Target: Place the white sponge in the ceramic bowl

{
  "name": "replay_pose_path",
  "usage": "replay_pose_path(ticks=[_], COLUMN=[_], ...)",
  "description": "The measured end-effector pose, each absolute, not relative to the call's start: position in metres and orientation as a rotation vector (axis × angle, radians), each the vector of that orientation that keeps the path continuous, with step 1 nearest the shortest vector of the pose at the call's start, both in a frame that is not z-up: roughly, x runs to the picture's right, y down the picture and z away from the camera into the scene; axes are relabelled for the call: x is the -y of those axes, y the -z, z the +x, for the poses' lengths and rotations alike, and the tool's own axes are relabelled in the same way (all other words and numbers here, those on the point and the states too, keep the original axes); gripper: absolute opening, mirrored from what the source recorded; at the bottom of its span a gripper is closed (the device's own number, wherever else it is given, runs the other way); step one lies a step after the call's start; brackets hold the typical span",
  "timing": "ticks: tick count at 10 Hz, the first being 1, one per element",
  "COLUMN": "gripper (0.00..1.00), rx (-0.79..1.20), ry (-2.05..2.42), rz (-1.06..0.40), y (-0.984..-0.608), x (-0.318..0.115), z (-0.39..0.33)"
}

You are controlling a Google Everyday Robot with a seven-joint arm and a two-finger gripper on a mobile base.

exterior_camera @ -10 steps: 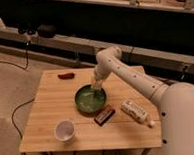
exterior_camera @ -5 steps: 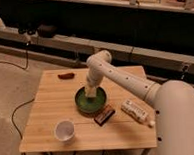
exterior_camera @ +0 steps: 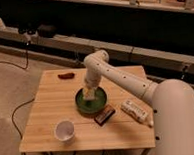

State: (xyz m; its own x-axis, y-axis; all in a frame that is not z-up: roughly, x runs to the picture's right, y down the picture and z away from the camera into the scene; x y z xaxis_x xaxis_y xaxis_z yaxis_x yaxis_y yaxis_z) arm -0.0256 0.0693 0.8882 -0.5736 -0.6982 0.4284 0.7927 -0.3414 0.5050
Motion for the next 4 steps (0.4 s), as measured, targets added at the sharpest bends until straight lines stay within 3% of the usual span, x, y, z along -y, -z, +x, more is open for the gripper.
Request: replay_pose_path(ticks=[4], gripper=[0.8], rx=[0.903], ry=[2.009], rz=[-0.217], y=[-0.8805], x=[-0.0709], z=[-0.0254])
